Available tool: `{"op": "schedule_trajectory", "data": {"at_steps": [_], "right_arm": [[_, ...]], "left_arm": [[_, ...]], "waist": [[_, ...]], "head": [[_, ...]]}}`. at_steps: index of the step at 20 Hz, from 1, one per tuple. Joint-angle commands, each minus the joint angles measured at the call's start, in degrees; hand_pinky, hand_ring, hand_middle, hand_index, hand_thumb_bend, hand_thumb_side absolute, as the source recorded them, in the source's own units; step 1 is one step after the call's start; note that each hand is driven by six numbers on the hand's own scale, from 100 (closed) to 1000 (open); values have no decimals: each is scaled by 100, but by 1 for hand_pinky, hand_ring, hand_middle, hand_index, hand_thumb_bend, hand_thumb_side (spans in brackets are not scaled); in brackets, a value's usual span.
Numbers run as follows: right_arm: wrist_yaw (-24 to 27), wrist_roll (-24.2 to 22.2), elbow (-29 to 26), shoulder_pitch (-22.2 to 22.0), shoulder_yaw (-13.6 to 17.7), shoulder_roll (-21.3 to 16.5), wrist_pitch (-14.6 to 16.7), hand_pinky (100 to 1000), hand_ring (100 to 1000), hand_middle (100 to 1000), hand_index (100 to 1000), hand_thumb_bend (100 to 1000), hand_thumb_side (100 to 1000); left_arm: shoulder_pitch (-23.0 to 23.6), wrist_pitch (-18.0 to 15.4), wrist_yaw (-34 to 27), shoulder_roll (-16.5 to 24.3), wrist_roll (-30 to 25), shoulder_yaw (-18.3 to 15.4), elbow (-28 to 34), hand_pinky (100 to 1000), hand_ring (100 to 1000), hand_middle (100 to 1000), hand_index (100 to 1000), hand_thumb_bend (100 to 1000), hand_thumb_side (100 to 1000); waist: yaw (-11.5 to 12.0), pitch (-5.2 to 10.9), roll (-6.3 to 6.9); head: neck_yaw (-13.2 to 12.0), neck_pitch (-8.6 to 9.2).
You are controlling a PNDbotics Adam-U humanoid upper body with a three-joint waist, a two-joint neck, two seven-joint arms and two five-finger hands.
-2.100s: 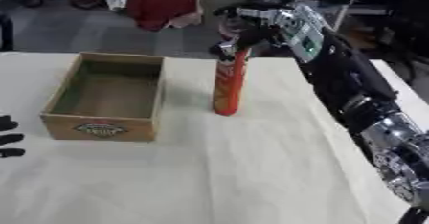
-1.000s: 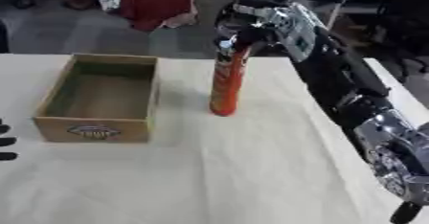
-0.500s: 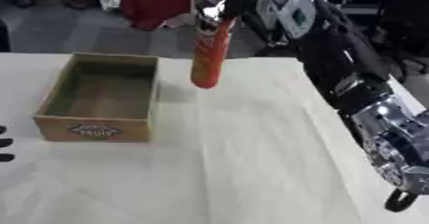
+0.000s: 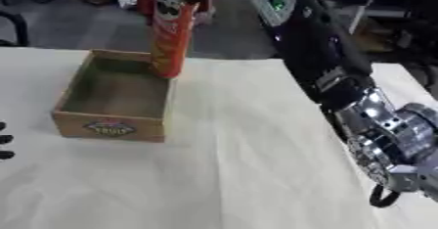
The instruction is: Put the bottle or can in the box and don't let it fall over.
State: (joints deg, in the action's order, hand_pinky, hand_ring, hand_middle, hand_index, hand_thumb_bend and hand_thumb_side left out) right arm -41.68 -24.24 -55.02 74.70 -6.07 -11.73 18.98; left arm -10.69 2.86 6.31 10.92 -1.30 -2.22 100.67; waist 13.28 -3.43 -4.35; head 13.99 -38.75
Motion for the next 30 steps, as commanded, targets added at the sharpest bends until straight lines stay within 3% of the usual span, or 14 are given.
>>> {"op": "schedule_trajectory", "data": {"at_steps": [1, 4, 6, 7, 8, 9, 10, 11, 12, 16, 21, 25, 27, 30], "right_arm": [[111, 73, -192, 197, 5, 81, 4, 281, 497, 591, 733, 138, 167], [161, 88, -176, 137, -34, 261, -4, 348, 542, 645, 789, 133, 198], [118, 116, -119, 55, -68, 352, -14, 510, 657, 722, 861, 150, 223], [72, 165, -78, 8, -75, 392, -21, 533, 677, 734, 873, 158, 230], [12, 235, -29, -37, -77, 428, -28, 620, 758, 795, 934, 210, 269], [-71, 320, 26, -78, -78, 456, -34, 651, 784, 814, 948, 245, 285], [-179, 398, 80, -109, -87, 473, -28, 755, 876, 880, 992, 387, 411], [-309, 452, 132, -134, -104, 483, -8, 790, 909, 905, 1000, 445, 465], [-434, 481, 180, -153, -122, 490, 31, 889, 980, 963, 1000, 565, 551], [-657, 668, 225, -199, -105, 494, 182, 970, 1000, 1000, 1000, 636, 649], [-230, 1237, -176, -198, -94, 268, 227, 941, 993, 992, 1000, 577, 551], [616, 1613, -1121, -461, -107, -371, 132, 886, 953, 954, 1000, 410, 446], [1122, 1882, -1812, -897, -29, -767, -71, 852, 921, 929, 1000, 350, 417], [2021, 2428, -2969, -2043, 156, -1198, -550, 826, 883, 894, 976, 240, 450]], "left_arm": [[-136, -13, -54, -7, -75, 64, 91, 614, 697, 704, 806, 526, 921], [-201, -19, -77, -29, -115, 99, 93, 615, 697, 705, 806, 527, 920], [-235, -23, -90, -41, -132, 113, 98, 615, 697, 705, 806, 527, 919], [-249, -25, -95, -47, -138, 119, 100, 615, 697, 705, 806, 527, 919], [-261, -26, -99, -52, -143, 123, 102, 615, 697, 705, 806, 528, 919], [-270, -27, -103, -56, -146, 126, 103, 615, 697, 705, 806, 528, 919], [-276, -28, -105, -58, -148, 129, 103, 615, 698, 705, 806, 528, 919], [-280, -28, -107, -59, -151, 132, 103, 615, 698, 705, 806, 528, 919], [-281, -29, -107, -59, -154, 135, 101, 615, 698, 705, 806, 529, 920], [-274, -29, -97, -55, -163, 143, 92, 615, 698, 704, 806, 529, 920], [-213, -26, -86, -34, -142, 116, 78, 615, 698, 704, 806, 530, 920], [-60, -14, -48, 24, -67, 33, 44, 615, 698, 704, 805, 531, 921], [37, -7, -20, 52, -19, -15, 26, 615, 699, 704, 805, 532, 923], [179, -10, 33, 94, 46, -78, 32, 615, 699, 704, 805, 532, 923]], "waist": [[62, 25, 41], [166, -2, 39], [210, -23, 36], [228, -31, 33], [242, -39, 29], [252, -45, 24], [258, -49, 19], [262, -52, 12], [260, -56, 6], [242, -67, -13], [115, -27, -23], [-196, 82, -78], [-395, 138, -116], [-691, 191, -176]], "head": [[96, -5], [148, 2], [166, 12], [175, 17], [179, 23], [174, 27], [167, 31], [162, 35], [155, 40], [138, 48], [62, -10], [-219, -152], [-428, -226], [-711, -341]]}}
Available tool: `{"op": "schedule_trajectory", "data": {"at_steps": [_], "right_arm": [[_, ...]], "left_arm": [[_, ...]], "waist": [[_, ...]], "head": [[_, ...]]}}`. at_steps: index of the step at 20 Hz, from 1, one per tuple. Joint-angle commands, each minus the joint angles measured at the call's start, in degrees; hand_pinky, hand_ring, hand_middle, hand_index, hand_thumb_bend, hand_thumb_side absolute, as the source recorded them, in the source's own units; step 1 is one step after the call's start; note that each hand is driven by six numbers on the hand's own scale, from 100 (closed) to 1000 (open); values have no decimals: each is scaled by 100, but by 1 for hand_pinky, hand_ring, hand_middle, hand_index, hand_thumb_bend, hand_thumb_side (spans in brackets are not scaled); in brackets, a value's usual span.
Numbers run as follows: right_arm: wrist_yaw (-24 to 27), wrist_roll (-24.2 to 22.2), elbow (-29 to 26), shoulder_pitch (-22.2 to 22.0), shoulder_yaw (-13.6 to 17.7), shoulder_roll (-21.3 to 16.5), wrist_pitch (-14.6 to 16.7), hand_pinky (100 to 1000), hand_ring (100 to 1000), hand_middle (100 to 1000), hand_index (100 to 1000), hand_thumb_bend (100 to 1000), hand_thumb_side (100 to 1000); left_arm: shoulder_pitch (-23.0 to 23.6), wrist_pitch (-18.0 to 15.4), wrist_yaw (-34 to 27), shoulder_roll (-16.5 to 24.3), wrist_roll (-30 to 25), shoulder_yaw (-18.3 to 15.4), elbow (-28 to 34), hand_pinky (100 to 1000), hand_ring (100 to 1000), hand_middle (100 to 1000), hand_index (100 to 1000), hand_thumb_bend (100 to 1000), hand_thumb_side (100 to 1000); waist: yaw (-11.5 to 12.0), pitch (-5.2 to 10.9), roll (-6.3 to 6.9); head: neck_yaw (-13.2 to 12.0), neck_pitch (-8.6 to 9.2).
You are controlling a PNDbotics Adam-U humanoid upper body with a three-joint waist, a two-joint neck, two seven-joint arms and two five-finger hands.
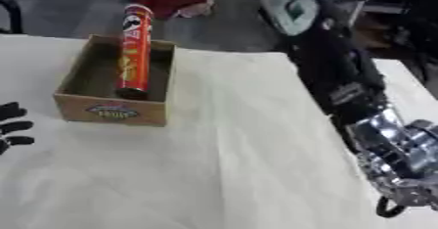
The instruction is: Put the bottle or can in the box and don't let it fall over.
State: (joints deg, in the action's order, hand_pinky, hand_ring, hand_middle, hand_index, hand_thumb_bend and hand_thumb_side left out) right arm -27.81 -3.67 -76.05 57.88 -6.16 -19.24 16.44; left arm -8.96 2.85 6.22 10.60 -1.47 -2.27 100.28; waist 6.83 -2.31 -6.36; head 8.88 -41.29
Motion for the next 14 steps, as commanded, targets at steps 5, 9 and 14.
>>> {"op": "schedule_trajectory", "data": {"at_steps": [5, 9, 14], "right_arm": [[1678, 953, -2126, -2647, 474, -415, -897, 788, 855, 873, 952, 103, 560], [1975, 1099, -2377, -4014, 688, -102, -880, 779, 847, 878, 956, 100, 635], [2189, 1157, -2239, -4913, 781, 431, -512, 777, 851, 892, 962, 100, 681]], "left_arm": [[152, -2, 112, 182, 163, -166, 129, 615, 700, 705, 805, 532, 924], [187, 2, 138, 186, 192, -189, 141, 615, 700, 706, 805, 533, 922], [227, 13, 157, 176, 214, -201, 98, 614, 700, 706, 805, 533, 922]], "waist": [[-398, 46, -5], [-553, 30, 30], [-710, 24, 101]], "head": [[-655, -176], [-859, -267], [-995, -282]]}}
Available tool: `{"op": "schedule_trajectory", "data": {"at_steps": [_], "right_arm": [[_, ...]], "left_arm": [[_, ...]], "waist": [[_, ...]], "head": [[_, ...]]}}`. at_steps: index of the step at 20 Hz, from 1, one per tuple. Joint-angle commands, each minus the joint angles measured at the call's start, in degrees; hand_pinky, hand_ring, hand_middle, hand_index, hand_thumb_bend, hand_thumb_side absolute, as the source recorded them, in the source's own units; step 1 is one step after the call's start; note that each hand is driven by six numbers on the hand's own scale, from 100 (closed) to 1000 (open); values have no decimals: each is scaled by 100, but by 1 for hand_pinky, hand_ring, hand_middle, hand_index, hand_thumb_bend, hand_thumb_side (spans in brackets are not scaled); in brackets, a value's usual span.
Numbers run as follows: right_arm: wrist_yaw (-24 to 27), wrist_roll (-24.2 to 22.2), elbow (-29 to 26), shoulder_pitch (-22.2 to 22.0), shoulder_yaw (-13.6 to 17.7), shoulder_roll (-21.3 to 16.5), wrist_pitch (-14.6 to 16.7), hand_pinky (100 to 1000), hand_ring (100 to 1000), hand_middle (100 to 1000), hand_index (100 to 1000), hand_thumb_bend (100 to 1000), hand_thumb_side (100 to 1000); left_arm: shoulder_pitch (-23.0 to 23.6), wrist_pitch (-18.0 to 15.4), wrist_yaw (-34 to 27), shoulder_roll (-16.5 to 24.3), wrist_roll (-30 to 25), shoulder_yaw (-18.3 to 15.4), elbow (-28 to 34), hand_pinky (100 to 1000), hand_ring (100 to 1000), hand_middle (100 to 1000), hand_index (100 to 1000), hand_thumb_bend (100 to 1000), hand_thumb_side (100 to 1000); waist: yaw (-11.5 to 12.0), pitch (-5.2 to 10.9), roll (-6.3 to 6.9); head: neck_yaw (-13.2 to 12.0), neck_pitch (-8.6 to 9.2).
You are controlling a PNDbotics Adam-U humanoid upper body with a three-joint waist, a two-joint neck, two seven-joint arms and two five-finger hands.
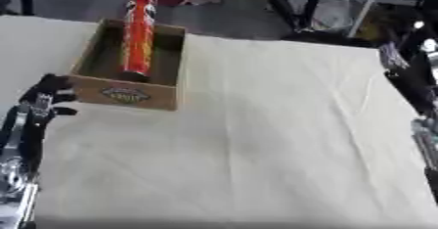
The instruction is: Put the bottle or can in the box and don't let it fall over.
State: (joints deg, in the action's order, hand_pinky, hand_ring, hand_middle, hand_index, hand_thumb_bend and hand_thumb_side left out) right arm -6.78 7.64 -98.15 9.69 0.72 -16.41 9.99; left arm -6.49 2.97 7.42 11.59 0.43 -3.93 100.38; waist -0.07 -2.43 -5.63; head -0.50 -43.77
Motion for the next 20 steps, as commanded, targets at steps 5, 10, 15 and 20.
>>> {"op": "schedule_trajectory", "data": {"at_steps": [5, 10, 15, 20], "right_arm": [[27, 132, 240, -405, 104, 545, 276, 767, 839, 886, 960, 100, 698], [-24, 184, 389, -474, 57, 643, 298, 762, 833, 880, 958, 100, 704], [-110, 226, 433, -492, 49, 667, 275, 758, 826, 873, 953, 100, 708], [-139, 237, 461, -500, 18, 676, 252, 757, 823, 870, 951, 100, 714]], "left_arm": [[18, -4, 39, 56, 22, -30, 48, 614, 700, 706, 804, 531, 922], [21, -5, 33, 45, 18, -20, 17, 614, 701, 707, 804, 531, 920], [26, -9, 27, 41, 17, -14, 0, 614, 701, 706, 803, 529, 919], [34, -8, 29, 37, 19, -3, -4, 614, 701, 706, 802, 526, 921]], "waist": [[-120, 50, 97], [-143, 70, 122], [-144, 78, 138], [-140, 76, 166]], "head": [[-119, -35], [-123, -35], [-126, -35], [-138, -35]]}}
